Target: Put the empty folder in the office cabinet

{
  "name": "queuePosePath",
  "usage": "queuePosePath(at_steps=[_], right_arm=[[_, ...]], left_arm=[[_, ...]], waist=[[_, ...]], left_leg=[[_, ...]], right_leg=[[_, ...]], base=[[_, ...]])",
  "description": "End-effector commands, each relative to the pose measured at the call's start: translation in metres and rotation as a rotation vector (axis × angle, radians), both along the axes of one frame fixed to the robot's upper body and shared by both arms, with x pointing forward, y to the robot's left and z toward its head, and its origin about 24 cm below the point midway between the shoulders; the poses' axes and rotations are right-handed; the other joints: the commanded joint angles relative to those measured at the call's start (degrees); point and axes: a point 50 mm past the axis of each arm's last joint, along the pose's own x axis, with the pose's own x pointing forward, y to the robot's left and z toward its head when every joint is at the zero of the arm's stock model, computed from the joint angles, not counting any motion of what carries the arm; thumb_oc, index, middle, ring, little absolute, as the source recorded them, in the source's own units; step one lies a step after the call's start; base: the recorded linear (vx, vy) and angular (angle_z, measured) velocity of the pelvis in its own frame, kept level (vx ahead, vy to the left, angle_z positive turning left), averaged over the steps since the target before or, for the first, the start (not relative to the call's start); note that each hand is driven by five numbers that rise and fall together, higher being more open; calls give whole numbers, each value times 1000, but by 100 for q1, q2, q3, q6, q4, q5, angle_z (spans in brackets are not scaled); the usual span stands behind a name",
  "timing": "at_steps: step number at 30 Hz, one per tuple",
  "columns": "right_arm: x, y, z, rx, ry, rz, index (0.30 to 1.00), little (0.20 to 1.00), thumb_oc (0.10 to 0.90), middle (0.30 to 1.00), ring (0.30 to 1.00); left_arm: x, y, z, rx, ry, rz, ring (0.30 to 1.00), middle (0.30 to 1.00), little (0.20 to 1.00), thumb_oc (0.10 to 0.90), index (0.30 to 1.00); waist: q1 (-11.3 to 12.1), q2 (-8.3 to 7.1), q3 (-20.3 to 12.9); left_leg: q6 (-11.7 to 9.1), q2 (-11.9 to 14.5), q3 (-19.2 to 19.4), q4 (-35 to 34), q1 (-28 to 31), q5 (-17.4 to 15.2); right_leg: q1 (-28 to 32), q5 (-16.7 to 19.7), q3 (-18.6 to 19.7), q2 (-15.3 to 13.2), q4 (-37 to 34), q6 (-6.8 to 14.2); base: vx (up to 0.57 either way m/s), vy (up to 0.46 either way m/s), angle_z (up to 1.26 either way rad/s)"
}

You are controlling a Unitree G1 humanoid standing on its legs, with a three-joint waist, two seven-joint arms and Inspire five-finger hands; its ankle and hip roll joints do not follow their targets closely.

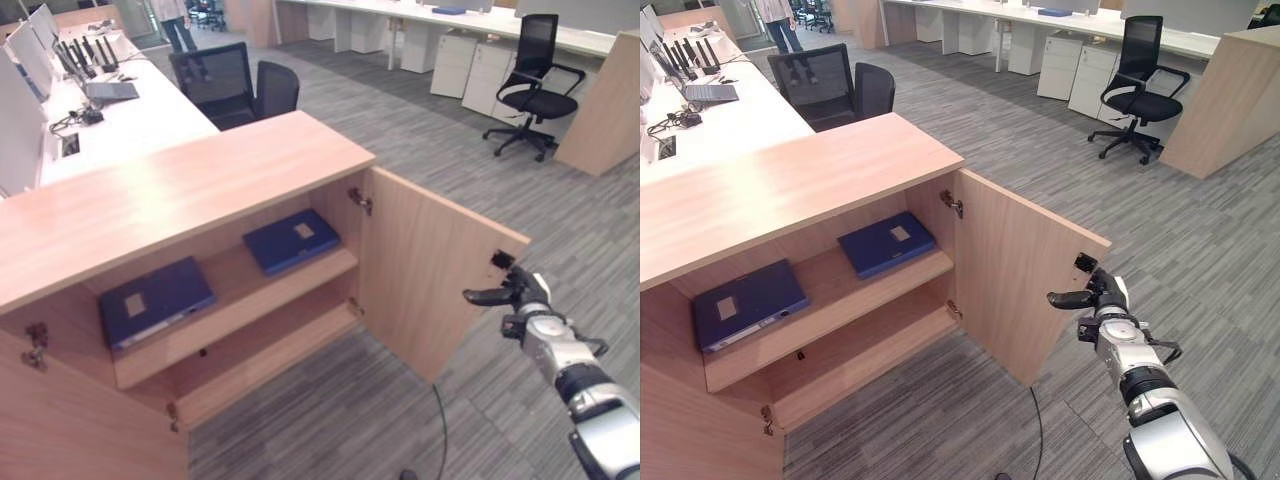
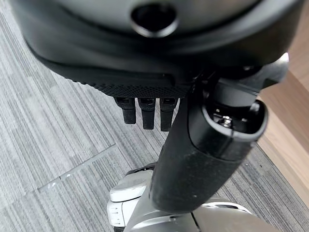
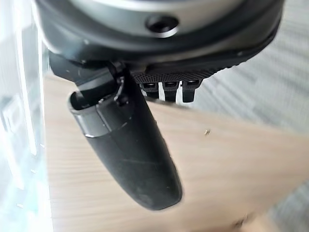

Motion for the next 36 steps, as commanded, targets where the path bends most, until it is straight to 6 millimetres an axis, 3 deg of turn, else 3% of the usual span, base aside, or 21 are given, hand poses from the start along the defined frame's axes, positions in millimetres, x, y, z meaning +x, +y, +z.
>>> queuePosePath(at_steps=[1,8,12,15,22,23,24,25,26,27,28,30,31,32,36], right_arm=[[32,166,81,350,-465,617,900,900,800,900,900],[-24,264,37,512,-256,969,900,900,800,900,900],[-50,298,31,504,-187,1157,900,900,800,900,900],[-62,312,29,468,-154,1267,900,900,800,900,900],[-66,314,19,435,-113,1287,900,900,800,900,900],[-62,307,14,409,-113,1256,900,900,800,900,900],[-62,307,14,409,-113,1256,900,900,800,900,900],[-60,301,11,380,-111,1241,900,900,800,900,900],[-60,301,11,380,-111,1241,900,900,800,900,900],[-58,298,6,355,-96,1215,900,900,800,900,900],[-57,297,6,353,-97,1214,900,900,800,900,900],[-56,292,1,335,-78,1192,900,900,800,900,900],[-53,280,-12,292,-36,1141,900,900,800,900,900],[-53,280,-12,292,-36,1141,900,900,800,900,900],[-51,239,-49,176,97,991,900,900,800,900,900]], left_arm=[[19,2,1,-16,-36,12,900,900,900,800,900],[36,-1,2,-6,-93,2,900,900,900,800,900],[44,-2,3,3,-114,-17,900,900,900,800,900],[45,-2,3,-3,-129,19,900,900,900,800,900],[58,0,6,0,-212,102,900,900,900,800,900],[72,-2,9,0,-255,108,900,900,900,800,900],[72,-2,9,0,-255,108,900,900,900,800,900],[81,-4,10,-5,-281,112,900,900,900,800,900],[81,-4,10,-5,-282,112,900,900,900,800,900],[82,-5,10,-19,-289,144,900,900,900,800,900],[82,-6,10,-20,-290,143,900,900,900,800,900],[78,-8,9,-38,-287,184,900,900,900,800,900],[70,-9,6,-59,-270,218,900,900,900,800,900],[69,-9,6,-59,-270,218,900,900,900,800,900],[49,-12,1,-85,-208,278,900,900,900,800,900]], waist=[[446,-555,-212],[581,-574,-167],[661,-607,-130],[770,-640,-72],[1035,-701,169],[1133,-737,295],[1133,-737,295],[1143,-754,295],[1139,-751,295],[1208,-693,245],[1201,-711,271],[1220,-629,229],[1210,-561,192],[1202,-559,189],[1124,-386,43]], left_leg=[[13,-315,-168,405,238,-703],[4,-294,-283,516,166,-728],[3,-278,-364,529,135,-729],[-13,-256,-452,531,67,-692],[-106,-210,-749,509,-266,-446],[-161,-158,-652,766,-614,-253],[-161,-158,-652,766,-614,-253],[-148,-80,-334,913,-714,-205],[-149,-77,-341,927,-725,-212],[-178,-71,-87,1181,-616,-506],[-124,-108,-39,1194,-677,-402],[-157,-159,-51,1273,-514,-708],[-152,-215,-12,1235,-397,-766],[-152,-216,-20,1230,-396,-765],[-167,-302,-45,804,-148,-769]], right_leg=[[63,-846,33,304,294,-241],[72,-856,-89,296,313,-267],[72,-852,-148,292,320,-268],[50,-848,-215,287,323,-269],[-94,-808,-582,224,342,-253],[-111,-815,-951,108,321,-266],[-111,-815,-951,108,321,-266],[-147,-839,-1242,25,342,-280],[-150,-841,-1247,27,345,-281],[-57,-901,-1498,25,311,-270],[-108,-814,-1585,-31,326,-302],[-56,-889,-1688,-48,359,-283],[-81,-875,-1880,-130,406,-274],[-78,-877,-1889,-131,409,-271],[-121,-785,-2234,-301,488,-196]], base=[[-20,2,-5],[-10,-1,-4],[3,-9,12],[-6,-31,51],[-59,-54,37],[-132,-62,72],[-139,-53,80],[-49,-17,88],[-15,-70,134],[-38,-37,145],[11,-43,138],[-35,60,68],[-69,92,60],[-58,109,78],[-43,135,54]])
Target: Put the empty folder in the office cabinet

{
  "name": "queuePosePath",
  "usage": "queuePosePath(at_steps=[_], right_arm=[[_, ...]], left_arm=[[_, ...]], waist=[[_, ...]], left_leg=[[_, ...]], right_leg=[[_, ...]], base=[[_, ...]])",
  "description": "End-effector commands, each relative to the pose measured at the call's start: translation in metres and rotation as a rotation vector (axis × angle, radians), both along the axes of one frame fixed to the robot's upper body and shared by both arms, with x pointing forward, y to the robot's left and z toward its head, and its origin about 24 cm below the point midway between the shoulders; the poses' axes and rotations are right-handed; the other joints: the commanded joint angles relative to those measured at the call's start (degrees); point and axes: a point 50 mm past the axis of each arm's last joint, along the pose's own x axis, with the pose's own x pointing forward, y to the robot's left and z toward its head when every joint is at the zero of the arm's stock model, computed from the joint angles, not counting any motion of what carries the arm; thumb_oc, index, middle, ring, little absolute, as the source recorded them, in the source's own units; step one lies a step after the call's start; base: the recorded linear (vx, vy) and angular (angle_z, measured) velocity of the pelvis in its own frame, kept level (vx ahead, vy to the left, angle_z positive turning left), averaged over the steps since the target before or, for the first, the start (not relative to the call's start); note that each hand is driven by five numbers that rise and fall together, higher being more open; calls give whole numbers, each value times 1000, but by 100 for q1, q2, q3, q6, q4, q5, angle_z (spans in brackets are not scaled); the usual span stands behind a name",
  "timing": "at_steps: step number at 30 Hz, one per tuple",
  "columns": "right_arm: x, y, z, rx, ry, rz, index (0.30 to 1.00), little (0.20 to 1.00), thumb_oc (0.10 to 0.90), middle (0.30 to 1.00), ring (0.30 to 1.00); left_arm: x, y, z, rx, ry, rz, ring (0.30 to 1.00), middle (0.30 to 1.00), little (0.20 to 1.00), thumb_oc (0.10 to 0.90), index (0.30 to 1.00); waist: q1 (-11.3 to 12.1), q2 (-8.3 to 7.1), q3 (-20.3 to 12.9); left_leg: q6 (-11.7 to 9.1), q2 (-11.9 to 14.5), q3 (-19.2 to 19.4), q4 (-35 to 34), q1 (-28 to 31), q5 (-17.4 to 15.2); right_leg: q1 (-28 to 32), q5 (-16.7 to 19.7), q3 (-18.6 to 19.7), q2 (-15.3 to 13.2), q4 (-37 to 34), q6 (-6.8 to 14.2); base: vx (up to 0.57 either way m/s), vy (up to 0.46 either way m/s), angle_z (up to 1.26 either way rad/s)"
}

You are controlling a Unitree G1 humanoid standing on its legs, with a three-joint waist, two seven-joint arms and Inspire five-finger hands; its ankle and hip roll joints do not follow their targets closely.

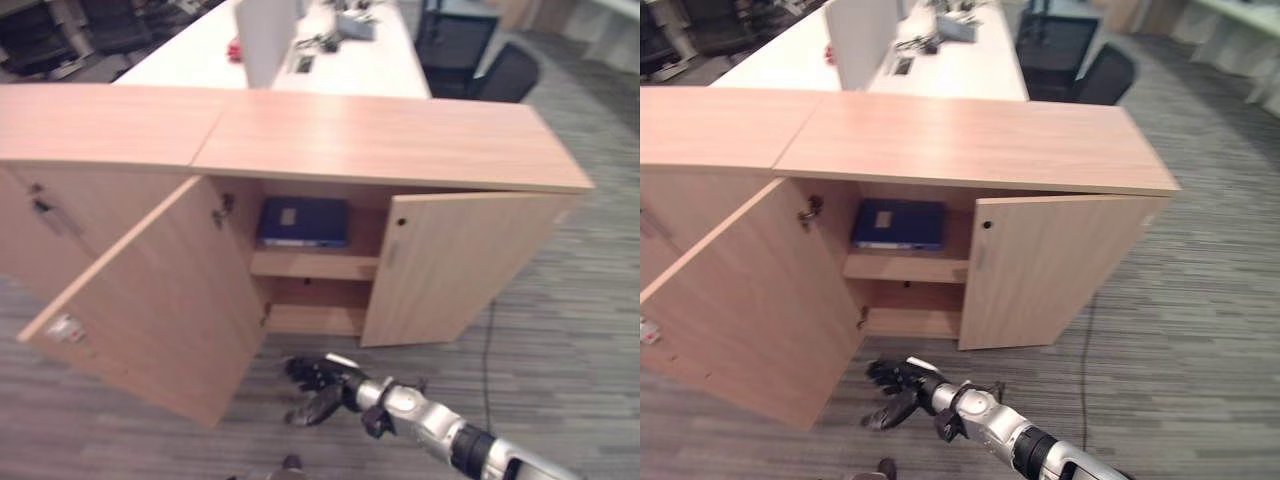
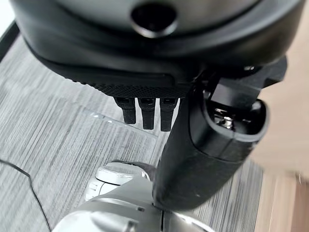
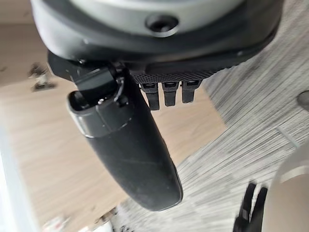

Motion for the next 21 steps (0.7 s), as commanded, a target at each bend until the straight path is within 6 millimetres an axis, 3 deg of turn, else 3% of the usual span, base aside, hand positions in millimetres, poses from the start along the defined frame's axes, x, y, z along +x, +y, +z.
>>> queuePosePath(at_steps=[1,2,5,7,8,11,15,18,19,21], right_arm=[[20,-7,3,-70,-92,-59,900,900,800,900,900],[19,-7,3,-70,-93,-59,900,900,800,900,900],[-3,-63,-45,-376,37,-181,900,900,800,900,900],[-11,-73,-54,-408,83,-226,900,900,800,900,900],[-34,-104,-73,-505,200,-350,900,900,800,900,900],[-78,-140,-94,-633,378,-501,900,900,800,900,900],[-123,-167,-106,-561,601,-818,900,900,800,900,900],[-158,-176,-111,-589,712,-891,900,900,800,900,900],[-158,-176,-112,-589,713,-891,900,900,800,900,900],[-181,-188,-112,-613,772,-946,900,900,800,900,900]], left_arm=[[4,-7,-2,-54,-1,-11,900,900,900,800,900],[3,-7,-2,-53,-1,-13,900,900,900,800,900],[-5,-6,-3,-71,29,-44,900,900,900,800,900],[-5,-4,-3,-68,36,-52,900,900,900,800,900],[-6,-3,-3,-67,42,-63,900,900,900,800,900],[-6,2,-2,-58,45,-71,900,900,900,800,900],[-3,6,0,-67,0,35,900,900,900,800,900],[1,18,3,-36,-36,94,900,900,900,800,900],[1,18,3,-35,-35,92,900,900,900,800,900],[12,47,14,77,-75,81,900,900,900,800,900]], waist=[[-49,-77,-148],[-50,-80,-151],[49,1,-265],[62,3,-295],[134,51,-359],[275,67,-431],[435,101,-541],[524,114,-607],[523,110,-609],[514,101,-690]], left_leg=[[-392,172,12,-11,655,-548],[-390,167,6,-33,664,-534],[-368,116,-279,-490,753,-452],[-331,65,-401,-530,716,-431],[-254,-61,-616,-620,691,-446],[-130,-280,-943,-716,668,-467],[14,-535,-1220,-737,658,-549],[90,-700,-1346,-750,662,-590],[95,-707,-1352,-750,663,-590],[162,-821,-1371,-760,656,-604]], right_leg=[[-137,-192,-457,84,-111,-56],[-133,-187,-465,81,-111,-51],[-17,-39,-734,-150,-72,95],[20,3,-825,-222,-42,139],[80,87,-973,-392,24,218],[175,243,-1228,-639,66,368],[299,447,-1379,-877,11,556],[365,556,-1446,-1000,-22,668],[372,564,-1453,-1005,-26,675],[364,740,-1444,-1116,-111,798]], base=[[-60,178,67],[-50,169,73],[-28,136,42],[-9,137,43],[9,179,59],[3,201,63],[17,180,59],[13,160,42],[13,161,23],[13,200,31]])
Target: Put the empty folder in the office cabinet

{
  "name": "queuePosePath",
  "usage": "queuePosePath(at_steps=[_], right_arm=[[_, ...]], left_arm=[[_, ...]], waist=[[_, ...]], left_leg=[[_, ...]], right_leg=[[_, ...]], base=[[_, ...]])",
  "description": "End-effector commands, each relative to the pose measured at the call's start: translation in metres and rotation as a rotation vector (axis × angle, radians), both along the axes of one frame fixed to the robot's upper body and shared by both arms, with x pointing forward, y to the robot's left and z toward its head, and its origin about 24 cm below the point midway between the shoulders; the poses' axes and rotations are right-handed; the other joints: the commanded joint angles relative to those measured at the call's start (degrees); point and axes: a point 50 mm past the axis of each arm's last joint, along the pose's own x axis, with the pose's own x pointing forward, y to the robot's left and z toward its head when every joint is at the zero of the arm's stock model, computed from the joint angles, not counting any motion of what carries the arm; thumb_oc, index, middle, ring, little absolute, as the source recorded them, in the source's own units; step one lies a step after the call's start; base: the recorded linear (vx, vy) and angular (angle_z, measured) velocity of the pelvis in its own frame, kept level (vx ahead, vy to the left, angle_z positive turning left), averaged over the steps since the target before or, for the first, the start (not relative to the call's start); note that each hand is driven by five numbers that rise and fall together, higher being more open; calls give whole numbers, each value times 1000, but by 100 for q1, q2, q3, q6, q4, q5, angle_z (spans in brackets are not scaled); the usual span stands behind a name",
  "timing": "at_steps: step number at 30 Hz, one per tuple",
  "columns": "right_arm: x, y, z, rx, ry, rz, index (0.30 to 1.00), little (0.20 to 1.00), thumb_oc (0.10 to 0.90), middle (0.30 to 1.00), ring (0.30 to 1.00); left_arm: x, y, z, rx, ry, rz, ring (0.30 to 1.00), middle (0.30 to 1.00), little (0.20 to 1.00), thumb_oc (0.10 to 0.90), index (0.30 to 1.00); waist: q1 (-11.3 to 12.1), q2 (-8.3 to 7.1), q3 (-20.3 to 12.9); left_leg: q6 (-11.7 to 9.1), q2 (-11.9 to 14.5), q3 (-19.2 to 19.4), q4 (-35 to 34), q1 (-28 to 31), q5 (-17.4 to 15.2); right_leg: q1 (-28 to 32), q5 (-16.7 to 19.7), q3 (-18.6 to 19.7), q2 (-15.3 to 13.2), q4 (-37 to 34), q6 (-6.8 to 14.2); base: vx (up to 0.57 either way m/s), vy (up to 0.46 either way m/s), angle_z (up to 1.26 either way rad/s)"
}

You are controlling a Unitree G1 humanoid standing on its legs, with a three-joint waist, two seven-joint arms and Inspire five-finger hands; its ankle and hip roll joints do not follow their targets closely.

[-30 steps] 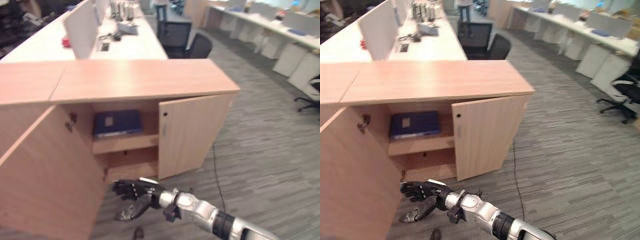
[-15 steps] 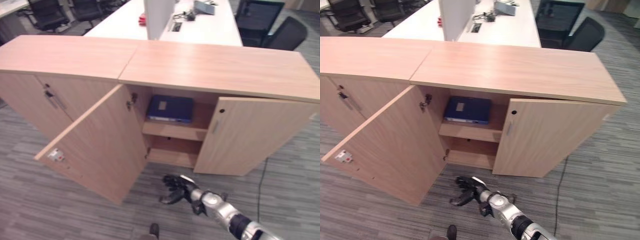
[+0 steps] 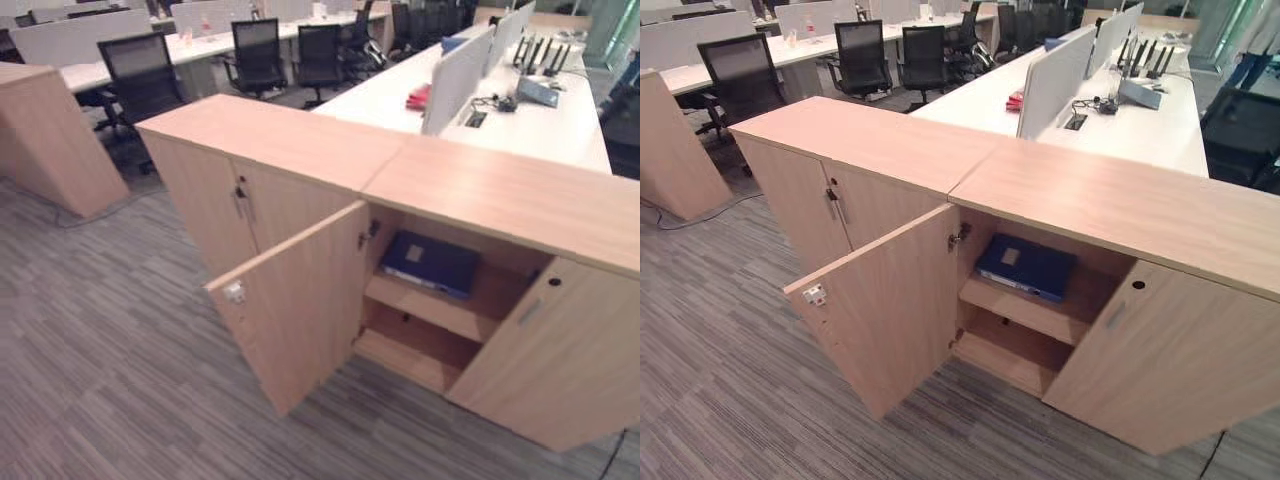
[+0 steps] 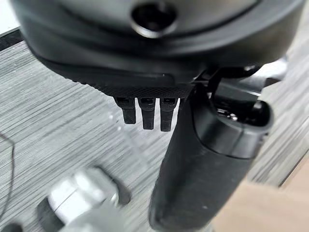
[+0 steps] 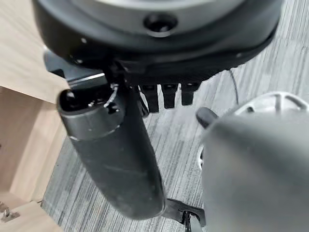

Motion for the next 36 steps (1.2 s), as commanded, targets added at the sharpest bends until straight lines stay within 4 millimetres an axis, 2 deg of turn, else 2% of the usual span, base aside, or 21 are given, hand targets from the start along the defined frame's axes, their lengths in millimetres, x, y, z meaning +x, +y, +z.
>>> queuePosePath(at_steps=[1,2,3,5,7,17,18,23,28,31,34,35,36], right_arm=[[15,-18,6,-68,-32,-23,900,900,800,900,900],[9,-23,6,-79,-23,-17,900,900,800,900,900],[2,-27,7,-87,-9,-17,900,900,800,900,900],[-1,-31,8,-92,-15,-45,900,900,800,900,900],[5,-29,8,-80,-50,-66,900,900,800,900,900],[26,-21,8,-48,-108,1,900,900,800,900,900],[29,-21,9,-42,-119,11,900,900,800,900,900],[31,-20,9,-35,-122,18,900,900,800,900,900],[29,-21,9,-31,-112,12,900,900,800,900,900],[25,-21,8,-28,-95,7,900,900,800,900,900],[24,-19,7,-24,-88,7,900,900,800,900,900],[24,-18,7,-21,-87,9,900,900,800,900,900],[23,-18,7,-21,-86,9,900,900,800,900,900]], left_arm=[[29,25,13,120,-87,-11,900,900,900,800,900],[41,48,25,201,-125,-30,900,900,900,800,900],[69,82,52,333,-227,-64,900,900,900,800,900],[97,111,84,458,-328,-110,900,900,900,800,900],[123,129,114,554,-418,-134,900,900,900,800,900],[178,148,167,682,-509,-217,900,900,900,800,900],[188,149,177,703,-525,-239,900,900,900,800,900],[209,149,197,739,-568,-285,900,900,900,800,900],[238,129,220,762,-677,-402,900,900,900,800,900],[257,106,230,775,-758,-512,900,900,900,800,900],[272,73,241,798,-849,-672,900,900,900,800,900],[278,44,248,810,-918,-818,900,900,900,800,900],[278,44,248,810,-916,-819,900,900,900,800,900]], waist=[[101,203,-86],[60,201,-107],[15,158,-136],[-59,117,-165],[-191,81,-179],[-592,25,-217],[-646,20,-214],[-696,-15,-200],[-723,-57,-175],[-714,-102,-156],[-685,-135,-134],[-664,-157,-116],[-659,-158,-120]], left_leg=[[-343,361,272,4,263,-820],[-324,340,312,-3,270,-824],[-304,321,376,-10,271,-831],[-290,310,455,-14,292,-844],[-283,315,591,-17,322,-862],[-269,320,1018,-17,483,-947],[-263,317,1094,-17,512,-957],[-250,315,1207,-17,551,-971],[-243,312,1278,-17,577,-982],[-234,308,1290,-17,591,-990],[-232,302,1274,-17,602,-1004],[-229,294,1262,-17,599,-1015],[-229,293,1263,-17,601,-1015]], right_leg=[[-510,628,79,-141,-131,255],[-544,697,150,-154,-186,277],[-577,765,229,-167,-257,311],[-601,821,308,-182,-299,342],[-665,891,442,-177,-356,367],[-876,1037,847,-163,-467,396],[-906,1050,905,-159,-469,396],[-968,1084,994,-154,-470,396],[-1014,1130,1029,-151,-474,396],[-1023,1153,1021,-158,-474,396],[-1008,1166,993,-171,-475,396],[-996,1174,967,-180,-476,396],[-995,1174,968,-180,-476,396]], base=[[7,181,17],[8,145,-7],[6,125,-22],[18,47,-19],[19,10,-31],[3,7,-35],[-6,12,-19],[-6,1,-18],[-10,-6,-5],[-11,-11,-3],[-10,-17,3],[-15,-22,6],[-17,-24,10]])
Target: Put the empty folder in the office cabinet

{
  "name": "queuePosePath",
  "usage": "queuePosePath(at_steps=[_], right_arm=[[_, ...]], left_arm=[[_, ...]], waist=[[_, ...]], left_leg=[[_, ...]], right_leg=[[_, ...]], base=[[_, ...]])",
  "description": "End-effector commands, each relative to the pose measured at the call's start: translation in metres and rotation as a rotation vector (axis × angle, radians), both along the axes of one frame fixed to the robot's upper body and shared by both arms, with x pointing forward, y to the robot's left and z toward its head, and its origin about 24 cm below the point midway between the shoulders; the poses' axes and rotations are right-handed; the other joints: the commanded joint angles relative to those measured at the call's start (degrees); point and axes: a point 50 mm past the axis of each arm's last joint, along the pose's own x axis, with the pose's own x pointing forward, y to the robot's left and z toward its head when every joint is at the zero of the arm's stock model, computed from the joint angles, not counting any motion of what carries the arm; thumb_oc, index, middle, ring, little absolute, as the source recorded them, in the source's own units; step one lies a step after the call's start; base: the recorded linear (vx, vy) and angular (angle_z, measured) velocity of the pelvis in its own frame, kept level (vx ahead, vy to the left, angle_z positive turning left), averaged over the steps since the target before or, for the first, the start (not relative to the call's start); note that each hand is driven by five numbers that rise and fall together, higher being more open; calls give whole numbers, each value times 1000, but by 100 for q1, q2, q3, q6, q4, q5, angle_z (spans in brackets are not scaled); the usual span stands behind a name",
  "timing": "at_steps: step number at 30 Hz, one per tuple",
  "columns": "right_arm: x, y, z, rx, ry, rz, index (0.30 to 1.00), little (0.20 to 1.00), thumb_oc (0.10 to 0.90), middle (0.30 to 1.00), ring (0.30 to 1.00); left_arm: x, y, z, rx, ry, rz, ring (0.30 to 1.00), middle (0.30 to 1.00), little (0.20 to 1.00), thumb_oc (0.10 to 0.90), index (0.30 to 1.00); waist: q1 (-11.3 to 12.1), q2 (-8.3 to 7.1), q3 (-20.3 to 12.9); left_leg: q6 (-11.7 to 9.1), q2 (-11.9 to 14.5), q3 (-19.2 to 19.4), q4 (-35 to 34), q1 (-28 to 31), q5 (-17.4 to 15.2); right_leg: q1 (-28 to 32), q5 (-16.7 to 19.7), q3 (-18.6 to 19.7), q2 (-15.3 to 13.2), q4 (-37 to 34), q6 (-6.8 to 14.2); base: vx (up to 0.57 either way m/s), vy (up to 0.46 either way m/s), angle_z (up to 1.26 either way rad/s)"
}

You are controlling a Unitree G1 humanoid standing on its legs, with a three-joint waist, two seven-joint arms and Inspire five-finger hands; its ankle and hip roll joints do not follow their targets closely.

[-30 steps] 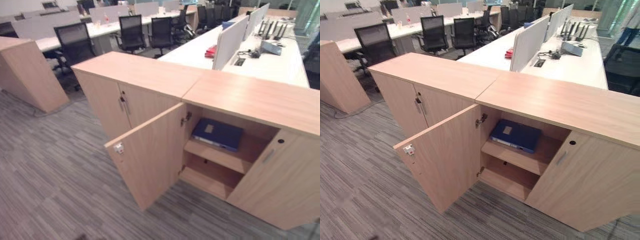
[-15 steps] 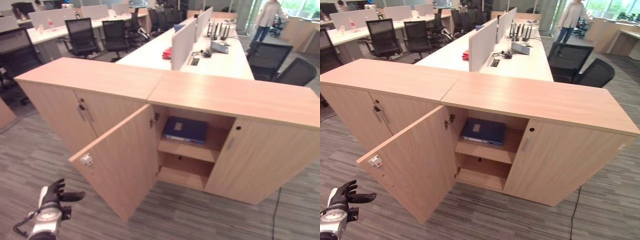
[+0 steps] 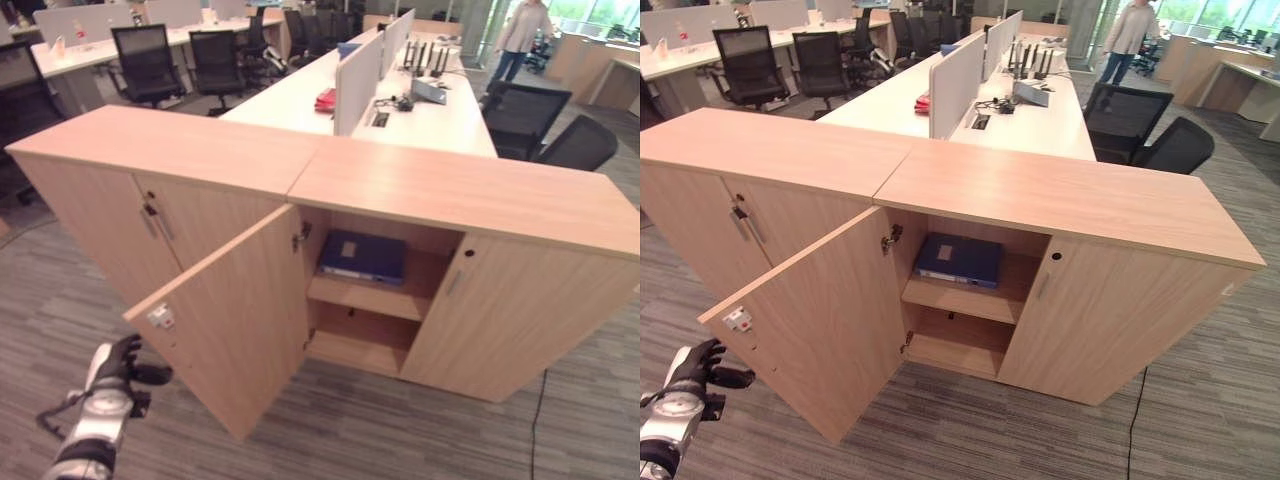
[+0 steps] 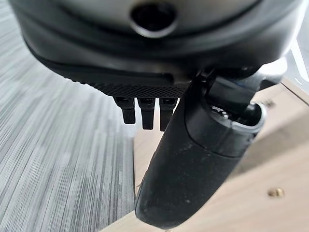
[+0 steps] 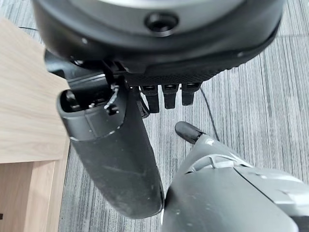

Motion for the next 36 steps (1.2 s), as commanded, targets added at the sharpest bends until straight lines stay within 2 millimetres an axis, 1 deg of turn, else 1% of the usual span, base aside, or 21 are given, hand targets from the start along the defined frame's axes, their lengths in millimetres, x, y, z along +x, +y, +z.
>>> queuePosePath(at_steps=[1,2,3,4,6,10,11,12,13,18,20,22,25,26,28,29,30,31,32,33,36], right_arm=[[23,-5,4,-23,-29,19,900,900,800,900,900],[24,-1,3,-10,-31,28,900,900,800,900,900],[23,1,2,-5,-30,36,900,900,800,900,900],[23,1,2,-5,-30,36,900,900,800,900,900],[26,7,1,10,-37,60,900,900,800,900,900],[34,18,1,28,-65,94,900,900,800,900,900],[36,26,0,45,-72,122,900,900,800,900,900],[36,30,-1,51,-74,133,900,900,800,900,900],[36,30,-1,51,-74,132,900,900,800,900,900],[44,48,-2,81,-92,203,900,900,800,900,900],[48,53,-2,85,-93,229,900,900,800,900,900],[52,57,-1,90,-102,266,900,900,800,900,900],[55,59,-1,92,-111,285,900,900,800,900,900],[62,60,1,94,-132,295,900,900,800,900,900],[64,60,2,98,-143,294,900,900,800,900,900],[64,60,2,100,-145,287,900,900,800,900,900],[59,59,1,102,-133,280,900,900,800,900,900],[59,59,0,103,-132,282,900,900,800,900,900],[48,51,-1,101,-113,294,900,900,800,900,900],[48,51,-1,101,-112,297,900,900,800,900,900],[47,37,1,90,-117,216,900,900,800,900,900]], left_arm=[[85,-82,88,29,-420,-453,900,900,900,800,900],[83,-107,87,26,-420,-590,900,900,900,800,900],[81,-120,86,20,-420,-653,900,900,900,800,900],[81,-120,86,20,-420,-653,900,900,900,800,900],[75,-150,87,6,-433,-795,900,900,900,800,900],[58,-202,104,-99,-529,-1047,900,900,900,800,900],[46,-227,115,-193,-585,-1161,900,900,900,800,900],[41,-235,118,-245,-598,-1196,900,900,900,800,900],[41,-235,118,-247,-597,-1196,900,900,900,800,900],[21,-282,140,-611,-689,-1347,900,900,900,800,900],[19,-300,146,-713,-689,-1390,900,900,900,800,900],[13,-317,151,-758,-667,-1475,900,900,900,800,900],[14,-320,147,-739,-640,-1486,900,900,900,800,900],[15,-316,132,-756,-585,-1437,900,900,900,800,900],[18,-301,112,-776,-528,-1328,900,900,900,800,900],[19,-290,100,-767,-501,-1257,900,900,900,800,900],[19,-270,81,-729,-462,-1148,900,900,900,800,900],[18,-269,80,-729,-462,-1146,900,900,900,800,900],[19,-238,58,-654,-422,-983,900,900,900,800,900],[19,-237,58,-653,-422,-980,900,900,900,800,900],[5,-194,33,-545,-350,-804,900,900,900,800,900]], waist=[[-186,233,-264],[-163,211,-247],[-148,198,-254],[-148,198,-254],[-121,172,-256],[-71,143,-229],[-54,126,-216],[-48,113,-217],[-46,111,-221],[-26,53,-177],[-31,38,-147],[-70,30,-128],[-84,28,-112],[-77,29,-82],[-65,44,-58],[-36,46,-33],[-2,51,-12],[-13,52,-21],[-19,26,62],[-32,31,54],[48,5,134]], left_leg=[[-26,70,-84,-9,321,-866],[-21,66,-101,-9,327,-874],[-20,66,-108,-9,340,-880],[-20,66,-108,-9,340,-880],[-20,66,-127,-9,353,-887],[-12,66,-187,-9,365,-888],[-9,67,-216,-9,360,-888],[-9,68,-223,-9,354,-887],[-9,68,-224,-9,353,-887],[2,63,-298,-9,324,-867],[1,62,-332,-9,299,-852],[0,61,-358,-9,280,-854],[-13,66,-348,-9,264,-855],[-19,75,-346,-9,263,-854],[-25,83,-337,-9,260,-850],[-28,91,-335,-9,257,-846],[-38,106,-333,-9,255,-842],[-39,107,-333,-9,256,-843],[-66,155,-306,-9,221,-812],[-69,158,-303,-9,221,-812],[-109,252,-414,-9,122,-750]], right_leg=[[-449,767,-40,-155,-337,360],[-431,776,-60,-161,-337,360],[-414,778,-71,-167,-339,360],[-414,778,-71,-167,-339,360],[-380,788,-102,-173,-340,360],[-340,801,-159,-171,-341,360],[-329,808,-174,-168,-341,360],[-325,808,-177,-165,-343,360],[-325,807,-179,-165,-343,360],[-316,803,-204,-148,-345,360],[-312,793,-215,-135,-345,360],[-324,787,-198,-128,-347,360],[-329,778,-205,-132,-348,360],[-331,770,-200,-123,-347,360],[-334,758,-198,-111,-347,360],[-335,745,-200,-105,-347,360],[-331,718,-205,-88,-348,360],[-330,716,-205,-86,-348,360],[-371,687,-155,-51,-348,360],[-373,685,-151,-49,-347,360],[-395,527,1,87,-344,330]], base=[[-2,-24,6],[3,-32,6],[0,0,0],[12,-18,5],[11,-21,7],[0,0,0],[9,-26,-4],[0,0,0],[0,0,0],[-3,-14,5],[0,0,0],[-8,-18,2],[5,-10,-4],[20,-16,-8],[16,-12,-6],[0,0,0],[0,0,0],[-13,-50,1],[-24,-37,0],[-26,-56,-3],[-3,-69,-2]])
